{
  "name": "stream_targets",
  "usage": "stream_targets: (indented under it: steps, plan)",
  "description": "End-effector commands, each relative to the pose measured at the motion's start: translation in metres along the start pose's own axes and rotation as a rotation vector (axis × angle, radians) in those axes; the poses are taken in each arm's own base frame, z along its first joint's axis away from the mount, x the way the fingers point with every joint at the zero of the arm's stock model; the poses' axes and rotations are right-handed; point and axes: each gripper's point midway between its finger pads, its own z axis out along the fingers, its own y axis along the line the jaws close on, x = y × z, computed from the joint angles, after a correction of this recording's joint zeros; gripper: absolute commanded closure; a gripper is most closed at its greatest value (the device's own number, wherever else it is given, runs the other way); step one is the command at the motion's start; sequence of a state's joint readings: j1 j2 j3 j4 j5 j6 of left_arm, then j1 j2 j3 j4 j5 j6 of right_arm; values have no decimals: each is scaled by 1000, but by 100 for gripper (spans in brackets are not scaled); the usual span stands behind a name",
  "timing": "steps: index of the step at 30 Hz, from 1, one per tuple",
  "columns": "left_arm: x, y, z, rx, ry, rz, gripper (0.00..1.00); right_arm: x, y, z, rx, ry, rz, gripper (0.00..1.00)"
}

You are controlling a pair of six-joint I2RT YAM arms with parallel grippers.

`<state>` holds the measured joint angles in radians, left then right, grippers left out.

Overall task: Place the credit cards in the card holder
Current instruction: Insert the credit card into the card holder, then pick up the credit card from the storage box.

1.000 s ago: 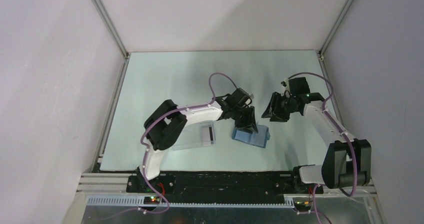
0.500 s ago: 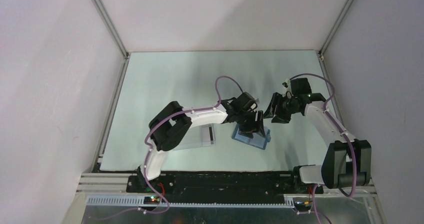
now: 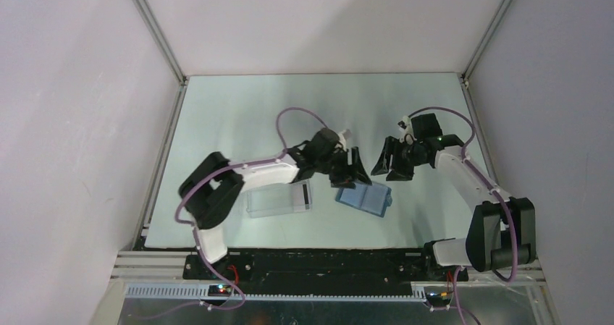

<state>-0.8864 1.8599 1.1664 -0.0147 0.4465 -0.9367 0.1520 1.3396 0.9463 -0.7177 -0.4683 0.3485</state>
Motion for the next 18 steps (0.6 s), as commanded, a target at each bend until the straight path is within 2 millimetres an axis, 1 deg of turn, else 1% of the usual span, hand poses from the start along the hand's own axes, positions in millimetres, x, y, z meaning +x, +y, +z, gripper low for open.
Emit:
stream_targets:
  steps: [1,2,3,4,5,6,7,8,9,10,11,12,13,14,15,16,17,18]
  plan:
    - [-52,-37,-64,143,-233,45,28,7,19,13,-48,42,-30,39]
    - [-50,-25,-68,124,-239,38,28,6,22,16,-52,47,-31,39]
    - [-56,-27,-84,134,-277,43,28,11,29,20,-60,65,-49,39]
    - [-52,-15,-88,114,-279,33,29,10,34,23,-62,73,-52,38]
    - [-59,-16,-105,124,-320,34,29,15,40,29,-66,97,-68,38]
    - [-52,-1,-107,102,-318,16,29,13,48,30,-74,97,-75,37]
    - [-58,0,-124,111,-359,16,29,19,56,35,-77,123,-86,37]
    - [-52,14,-127,91,-355,-3,30,16,65,36,-90,114,-102,37]
    - [-56,16,-142,94,-391,1,30,21,73,43,-99,133,-113,36]
    - [-48,31,-145,63,-379,-19,30,22,86,45,-115,139,-138,36]
    - [-51,34,-158,53,-412,-1,30,24,90,51,-119,153,-137,36]
    - [-42,47,-164,4,-406,-19,30,27,103,53,-135,161,-162,36]
    - [-34,65,-169,-63,-382,-33,31,26,110,58,-140,169,-165,35]
    - [-32,70,-175,-92,-394,-30,31,33,118,62,-146,188,-185,36]
    - [-25,82,-179,-136,-376,-43,31,33,124,67,-148,199,-190,36]
    - [-21,88,-183,-154,-381,-50,32,39,130,71,-152,216,-207,35]
    - [-13,100,-183,-193,-364,-67,33,40,135,76,-155,223,-209,35]
    - [-10,103,-186,-206,-367,-70,34,45,139,82,-156,241,-217,35]
